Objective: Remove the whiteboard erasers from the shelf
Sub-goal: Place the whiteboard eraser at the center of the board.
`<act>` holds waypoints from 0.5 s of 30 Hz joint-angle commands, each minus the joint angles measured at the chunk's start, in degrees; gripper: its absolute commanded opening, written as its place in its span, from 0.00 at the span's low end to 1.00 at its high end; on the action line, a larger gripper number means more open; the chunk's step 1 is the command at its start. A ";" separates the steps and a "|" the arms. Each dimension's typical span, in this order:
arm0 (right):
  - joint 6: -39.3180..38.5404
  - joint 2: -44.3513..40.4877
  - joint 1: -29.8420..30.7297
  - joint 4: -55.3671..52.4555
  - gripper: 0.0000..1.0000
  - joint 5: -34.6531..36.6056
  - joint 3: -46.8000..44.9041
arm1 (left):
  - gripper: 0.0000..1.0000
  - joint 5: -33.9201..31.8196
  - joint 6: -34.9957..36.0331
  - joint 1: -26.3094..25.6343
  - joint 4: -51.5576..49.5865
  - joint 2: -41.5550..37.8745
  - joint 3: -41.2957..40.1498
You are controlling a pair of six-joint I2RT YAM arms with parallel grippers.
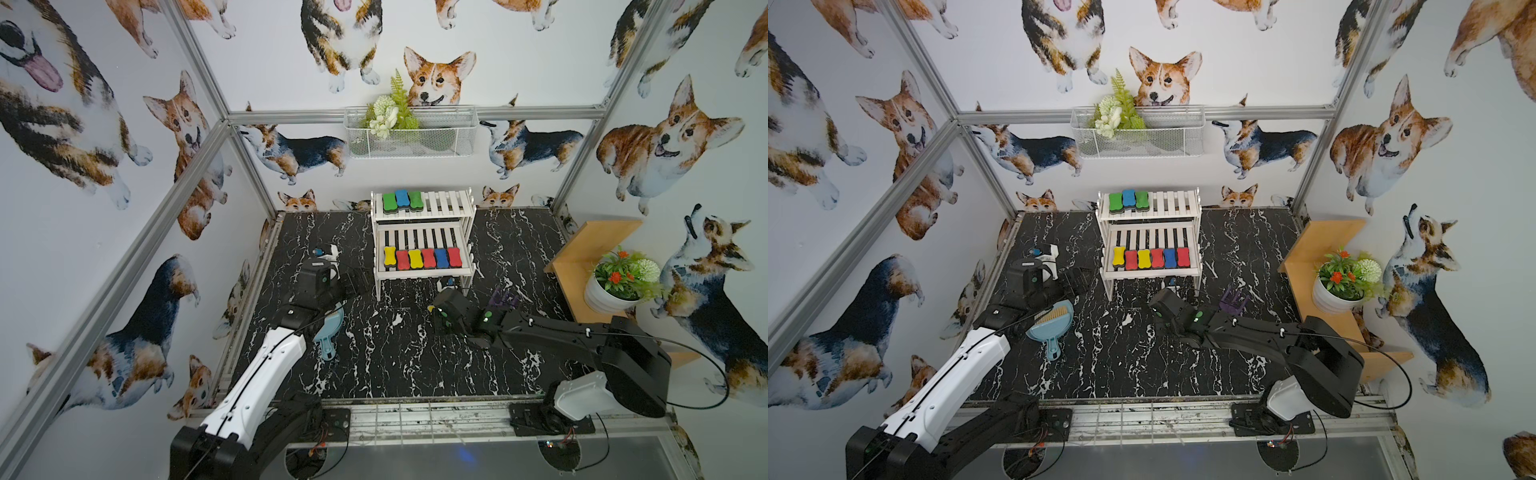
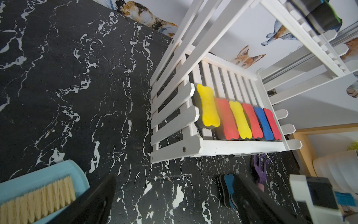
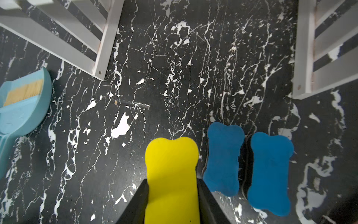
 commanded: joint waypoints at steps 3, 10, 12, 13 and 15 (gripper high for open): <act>3.10 5.22 1.92 2.57 0.38 5.54 2.89 | 1.00 -0.24 0.26 0.01 -0.07 -0.08 0.28; 8.16 10.77 3.08 3.28 0.37 9.52 3.68 | 1.00 0.28 0.04 0.01 -0.32 0.27 0.30; 8.49 11.90 3.32 3.96 0.37 9.77 3.78 | 1.00 0.28 0.04 0.01 -0.23 0.24 0.31; 8.82 12.56 3.41 3.73 0.37 10.28 4.03 | 1.00 0.28 0.04 0.01 -0.28 0.20 0.30; 9.33 13.42 3.43 3.64 0.37 10.96 4.36 | 0.99 0.20 0.13 0.01 -0.24 0.15 0.26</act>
